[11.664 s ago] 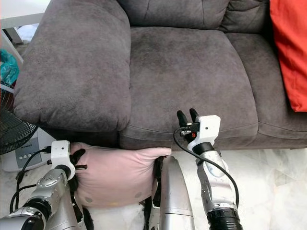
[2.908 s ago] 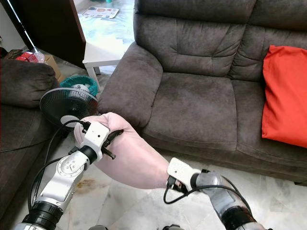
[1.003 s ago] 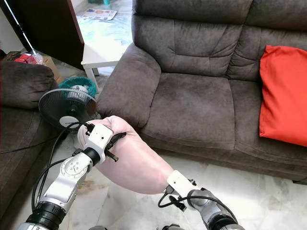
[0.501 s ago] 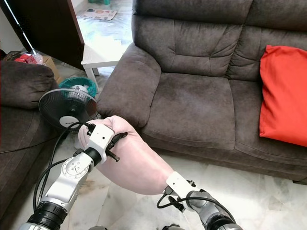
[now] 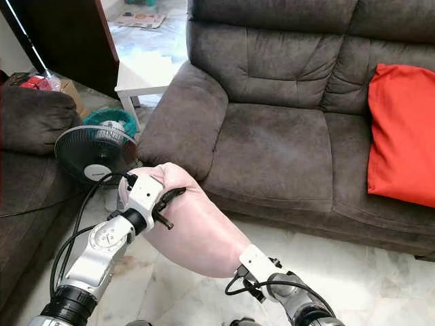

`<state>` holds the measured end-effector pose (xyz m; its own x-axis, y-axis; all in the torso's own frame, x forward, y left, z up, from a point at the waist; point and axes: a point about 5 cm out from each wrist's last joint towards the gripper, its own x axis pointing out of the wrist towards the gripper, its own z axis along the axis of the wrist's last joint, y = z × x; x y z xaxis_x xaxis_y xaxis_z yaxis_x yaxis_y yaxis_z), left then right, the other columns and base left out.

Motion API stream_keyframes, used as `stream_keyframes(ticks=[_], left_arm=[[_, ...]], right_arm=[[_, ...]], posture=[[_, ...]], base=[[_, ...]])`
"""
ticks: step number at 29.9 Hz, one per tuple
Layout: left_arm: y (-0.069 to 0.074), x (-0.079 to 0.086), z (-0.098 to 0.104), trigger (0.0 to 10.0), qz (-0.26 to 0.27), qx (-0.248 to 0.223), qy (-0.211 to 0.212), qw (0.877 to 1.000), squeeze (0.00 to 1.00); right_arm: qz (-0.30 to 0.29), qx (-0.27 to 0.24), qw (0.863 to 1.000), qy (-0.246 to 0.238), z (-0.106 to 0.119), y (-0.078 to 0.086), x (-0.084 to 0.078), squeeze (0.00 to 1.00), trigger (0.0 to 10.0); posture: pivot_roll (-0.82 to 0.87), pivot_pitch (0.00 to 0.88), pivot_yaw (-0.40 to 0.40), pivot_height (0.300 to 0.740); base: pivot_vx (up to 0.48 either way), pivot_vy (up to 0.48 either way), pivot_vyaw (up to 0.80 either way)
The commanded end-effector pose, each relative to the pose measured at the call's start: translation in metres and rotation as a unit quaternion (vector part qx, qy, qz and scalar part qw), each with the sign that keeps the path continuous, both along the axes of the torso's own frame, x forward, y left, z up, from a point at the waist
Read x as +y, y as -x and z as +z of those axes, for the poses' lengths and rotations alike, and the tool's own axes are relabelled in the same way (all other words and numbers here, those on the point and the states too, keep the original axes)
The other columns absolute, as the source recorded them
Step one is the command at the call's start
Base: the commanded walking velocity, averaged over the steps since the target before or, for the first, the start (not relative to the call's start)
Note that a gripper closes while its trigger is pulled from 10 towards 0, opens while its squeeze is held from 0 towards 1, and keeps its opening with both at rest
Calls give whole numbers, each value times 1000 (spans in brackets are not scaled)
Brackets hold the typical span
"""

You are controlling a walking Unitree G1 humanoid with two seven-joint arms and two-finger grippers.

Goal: Move the pillow to the sofa from floor

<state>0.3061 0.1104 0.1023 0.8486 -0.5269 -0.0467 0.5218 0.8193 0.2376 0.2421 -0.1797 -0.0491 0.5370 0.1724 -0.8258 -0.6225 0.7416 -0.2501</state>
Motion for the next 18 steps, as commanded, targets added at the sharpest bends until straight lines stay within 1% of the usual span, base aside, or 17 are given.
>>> stream_keyframes(ticks=[1,4,9,18], left_arm=[[-5,-5,30,10000,-16,-64,22,998,0],[-5,-5,30,10000,-16,-63,21,998,0],[-5,-6,29,10000,-16,-61,20,998,0],[-5,-6,27,10000,-15,-59,16,998,0]], right_arm=[[-9,3,1000,1,-1,1,-1,0,0],[-15,3,1000,5,-1,0,3,0,0],[-18,7,1000,9,-5,4,8,0,0],[-14,6,1000,13,-6,4,8,0,0]], posture=[[165,97,-21,740],[163,96,-20,740],[162,95,-21,740],[161,85,-20,740]], base=[[0,0,0],[0,0,0],[0,0,0],[0,0,0]])
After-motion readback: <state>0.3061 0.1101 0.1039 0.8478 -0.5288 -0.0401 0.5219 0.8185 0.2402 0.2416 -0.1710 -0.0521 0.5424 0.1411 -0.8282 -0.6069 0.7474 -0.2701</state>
